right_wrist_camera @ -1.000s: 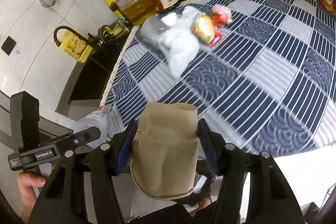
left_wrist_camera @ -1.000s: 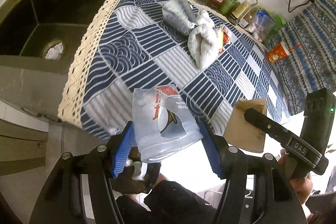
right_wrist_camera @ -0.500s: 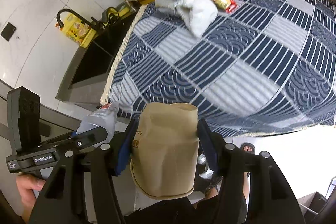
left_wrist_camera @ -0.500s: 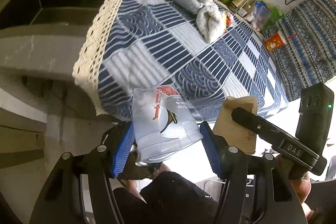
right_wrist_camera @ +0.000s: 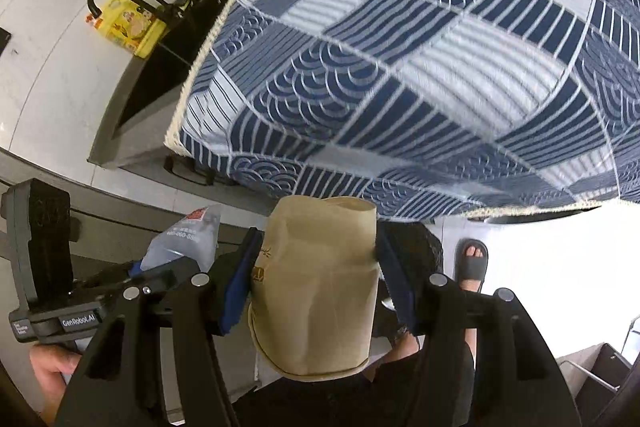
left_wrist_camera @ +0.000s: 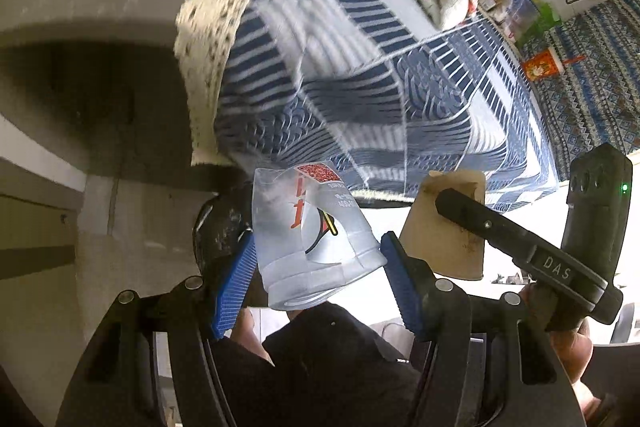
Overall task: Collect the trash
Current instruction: 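Lower both items over the trash bin and open both grippers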
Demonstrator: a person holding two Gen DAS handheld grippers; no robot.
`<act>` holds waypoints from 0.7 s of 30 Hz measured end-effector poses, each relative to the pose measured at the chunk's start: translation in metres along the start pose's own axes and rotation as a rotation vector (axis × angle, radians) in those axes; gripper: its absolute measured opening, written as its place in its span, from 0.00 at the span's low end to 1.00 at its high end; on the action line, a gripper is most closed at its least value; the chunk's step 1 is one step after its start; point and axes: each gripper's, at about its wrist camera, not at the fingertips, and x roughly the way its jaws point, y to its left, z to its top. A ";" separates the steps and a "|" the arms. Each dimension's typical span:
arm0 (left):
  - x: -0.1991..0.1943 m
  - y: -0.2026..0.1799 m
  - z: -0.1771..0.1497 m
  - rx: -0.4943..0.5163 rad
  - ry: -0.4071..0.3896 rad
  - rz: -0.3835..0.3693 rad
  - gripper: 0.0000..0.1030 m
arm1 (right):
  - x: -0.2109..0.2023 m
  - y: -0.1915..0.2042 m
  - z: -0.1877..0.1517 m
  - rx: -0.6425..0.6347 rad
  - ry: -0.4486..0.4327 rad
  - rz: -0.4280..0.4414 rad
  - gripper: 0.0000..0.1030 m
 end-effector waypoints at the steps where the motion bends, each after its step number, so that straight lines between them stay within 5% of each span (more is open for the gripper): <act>1: 0.003 0.001 -0.002 -0.005 0.007 0.000 0.59 | 0.002 -0.001 -0.002 0.003 0.007 0.000 0.58; 17: 0.047 0.026 -0.034 -0.090 0.125 0.001 0.60 | 0.024 -0.012 -0.005 0.028 0.063 0.014 0.58; 21: 0.057 0.032 -0.036 -0.144 0.164 -0.043 0.76 | 0.024 -0.016 0.000 0.058 0.056 0.037 0.81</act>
